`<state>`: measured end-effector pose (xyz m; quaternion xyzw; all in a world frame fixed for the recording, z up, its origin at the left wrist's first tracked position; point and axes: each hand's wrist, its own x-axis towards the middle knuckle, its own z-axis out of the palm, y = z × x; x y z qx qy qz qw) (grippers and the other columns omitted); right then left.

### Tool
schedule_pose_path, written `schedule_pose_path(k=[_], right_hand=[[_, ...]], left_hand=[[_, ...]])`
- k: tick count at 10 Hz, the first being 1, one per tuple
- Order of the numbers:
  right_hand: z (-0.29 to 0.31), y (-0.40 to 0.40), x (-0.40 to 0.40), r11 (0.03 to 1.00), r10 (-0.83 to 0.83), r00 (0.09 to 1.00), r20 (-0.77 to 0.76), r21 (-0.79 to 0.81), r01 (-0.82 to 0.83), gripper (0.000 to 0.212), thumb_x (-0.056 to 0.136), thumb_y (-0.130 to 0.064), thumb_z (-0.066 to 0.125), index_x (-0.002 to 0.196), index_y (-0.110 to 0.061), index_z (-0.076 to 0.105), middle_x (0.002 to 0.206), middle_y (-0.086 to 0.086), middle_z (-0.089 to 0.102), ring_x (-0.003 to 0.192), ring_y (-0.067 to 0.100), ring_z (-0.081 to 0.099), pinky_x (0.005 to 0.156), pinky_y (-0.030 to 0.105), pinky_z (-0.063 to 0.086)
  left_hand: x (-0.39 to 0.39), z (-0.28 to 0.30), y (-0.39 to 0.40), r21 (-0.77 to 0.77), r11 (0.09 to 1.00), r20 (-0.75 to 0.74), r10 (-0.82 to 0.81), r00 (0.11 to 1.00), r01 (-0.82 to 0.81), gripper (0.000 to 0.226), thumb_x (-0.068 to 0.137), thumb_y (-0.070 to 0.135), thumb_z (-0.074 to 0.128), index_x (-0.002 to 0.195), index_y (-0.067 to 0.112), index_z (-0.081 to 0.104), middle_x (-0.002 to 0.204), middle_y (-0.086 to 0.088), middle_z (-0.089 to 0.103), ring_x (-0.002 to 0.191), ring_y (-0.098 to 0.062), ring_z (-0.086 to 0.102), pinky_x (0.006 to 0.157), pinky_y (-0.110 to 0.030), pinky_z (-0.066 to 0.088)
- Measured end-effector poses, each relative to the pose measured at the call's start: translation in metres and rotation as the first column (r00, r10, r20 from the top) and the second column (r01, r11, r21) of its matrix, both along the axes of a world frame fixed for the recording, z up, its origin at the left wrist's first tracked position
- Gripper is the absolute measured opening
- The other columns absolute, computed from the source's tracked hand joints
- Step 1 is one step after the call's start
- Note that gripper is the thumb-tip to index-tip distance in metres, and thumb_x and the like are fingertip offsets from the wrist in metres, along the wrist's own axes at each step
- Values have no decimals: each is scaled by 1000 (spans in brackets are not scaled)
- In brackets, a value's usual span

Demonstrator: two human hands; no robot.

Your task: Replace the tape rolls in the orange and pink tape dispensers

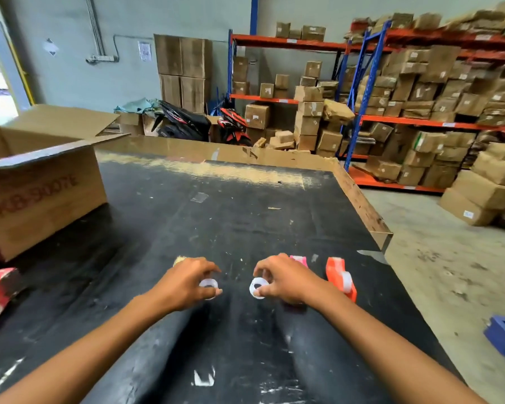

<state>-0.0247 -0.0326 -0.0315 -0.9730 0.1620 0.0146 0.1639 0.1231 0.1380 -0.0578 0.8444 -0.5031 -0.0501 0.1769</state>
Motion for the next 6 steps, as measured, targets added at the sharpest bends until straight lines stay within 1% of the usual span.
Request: schedule_pose_path(k=[1,2,3,4,5,6], right_hand=[[-6,-3,30,993,-62,997,-34,-101,59,30,77,-30,67,105,-21,63,109,8,68,100,32,62,74,36,47],[-12,-5,41,980,-110,990,-89,-174,93,34,78,-29,66,109,-19,62,112,12,66,103,35,61,71,35,42],[-19,-7,45,970,-142,982,-126,-215,113,40,79,-31,66,116,-16,57,117,15,63,107,37,59,75,37,42],[-21,-6,44,970,-158,974,-160,-212,123,48,81,-32,65,125,-16,51,123,16,61,112,35,57,82,38,43],[-22,-7,39,970,-151,982,-116,-209,125,53,82,-35,65,129,-18,49,128,10,60,119,30,53,87,38,42],[-19,-7,29,977,-151,985,-87,-166,135,55,84,-36,64,133,-16,46,131,11,56,123,30,48,93,41,42]], left_hand=[[26,-4,-14,20,1000,-13,-21,1000,21,44,80,40,66,120,21,61,109,0,66,106,-21,60,84,-33,48],[32,-10,-32,66,995,-23,-70,997,71,46,80,41,65,122,23,59,113,0,63,110,-21,58,78,-31,44],[31,-20,-48,100,983,-68,-145,987,151,46,79,39,64,121,22,58,113,-4,62,109,-26,56,86,-38,49],[29,-27,-57,141,973,-83,-172,982,182,48,80,41,63,123,22,55,117,-5,58,111,-28,54,87,-39,47],[29,-29,-59,124,971,-95,-195,976,206,60,78,48,63,132,26,48,121,-3,53,114,-26,54,91,-43,49],[24,-26,-56,95,982,-92,-155,984,164,66,77,52,64,136,29,43,125,1,48,114,-24,55,88,-40,48]])
